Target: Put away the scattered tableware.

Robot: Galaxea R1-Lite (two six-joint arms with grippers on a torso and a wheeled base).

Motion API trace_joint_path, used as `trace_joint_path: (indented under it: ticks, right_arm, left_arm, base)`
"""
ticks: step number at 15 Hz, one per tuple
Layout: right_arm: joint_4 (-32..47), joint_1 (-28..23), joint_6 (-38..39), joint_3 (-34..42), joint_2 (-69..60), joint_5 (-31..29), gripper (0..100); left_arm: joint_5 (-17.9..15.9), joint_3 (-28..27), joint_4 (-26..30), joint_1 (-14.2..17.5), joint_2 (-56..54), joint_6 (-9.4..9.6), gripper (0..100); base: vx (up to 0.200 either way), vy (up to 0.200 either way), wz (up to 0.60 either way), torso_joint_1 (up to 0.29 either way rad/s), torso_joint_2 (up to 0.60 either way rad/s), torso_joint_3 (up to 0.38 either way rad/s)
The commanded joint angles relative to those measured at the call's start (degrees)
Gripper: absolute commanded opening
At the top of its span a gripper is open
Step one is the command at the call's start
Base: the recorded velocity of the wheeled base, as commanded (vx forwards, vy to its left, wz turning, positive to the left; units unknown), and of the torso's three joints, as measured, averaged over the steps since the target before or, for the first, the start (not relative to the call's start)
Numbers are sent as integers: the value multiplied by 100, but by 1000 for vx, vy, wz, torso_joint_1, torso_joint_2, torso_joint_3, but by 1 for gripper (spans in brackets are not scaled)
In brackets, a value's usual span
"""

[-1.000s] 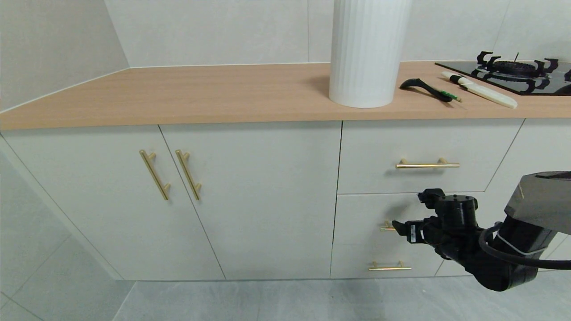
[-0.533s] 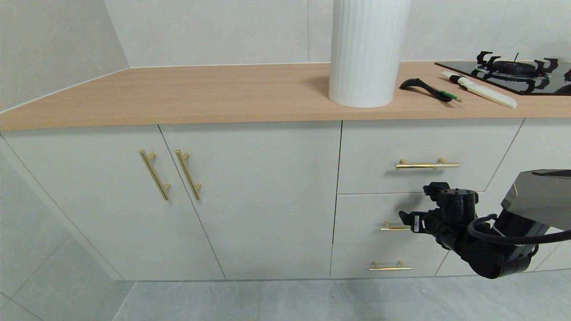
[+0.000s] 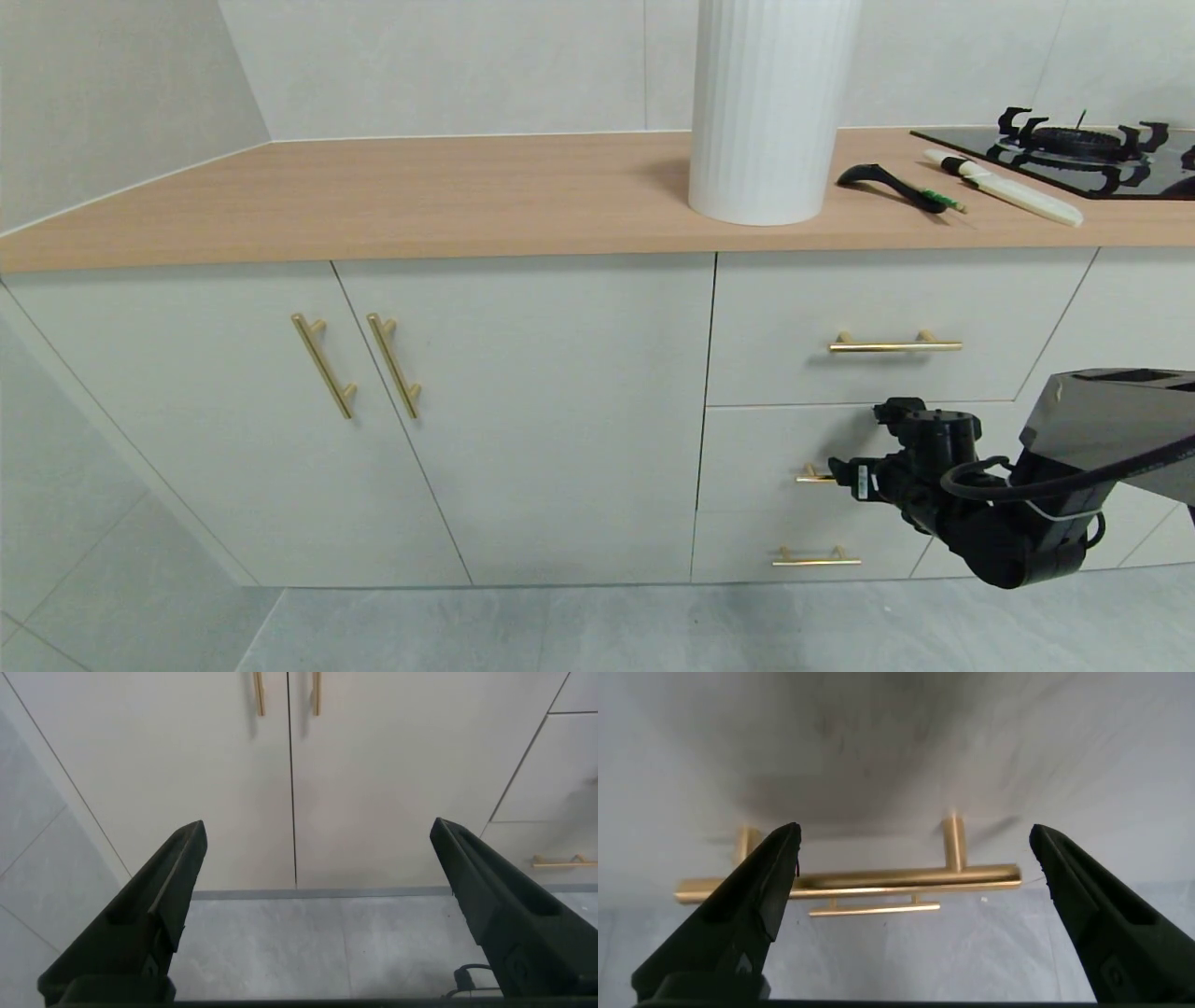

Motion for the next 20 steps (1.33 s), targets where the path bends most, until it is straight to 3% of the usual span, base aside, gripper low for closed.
trace_joint_path:
  ticks: [1, 14, 17, 20]
  right_arm:
    - [8, -4, -10, -14, 168, 1, 100]
    - [404, 31, -71, 268, -113, 19, 100]
    - [1494, 101, -186, 479, -852, 89, 100]
    - [3383, 348, -230, 514, -2293, 414, 100]
  left_arm:
    - [0, 0, 0, -1, 7, -1, 100]
    - [0, 0, 0, -1, 7, -1, 100]
    - [0, 0, 0, -1, 7, -1, 100]
    - [0, 0, 0, -1, 7, -1, 100]
  base:
    - [0, 0, 0, 0, 0, 0]
    - [0, 0, 0, 0, 0, 0]
    - [0, 0, 0, 0, 0, 0]
    - [0, 0, 0, 0, 0, 0]
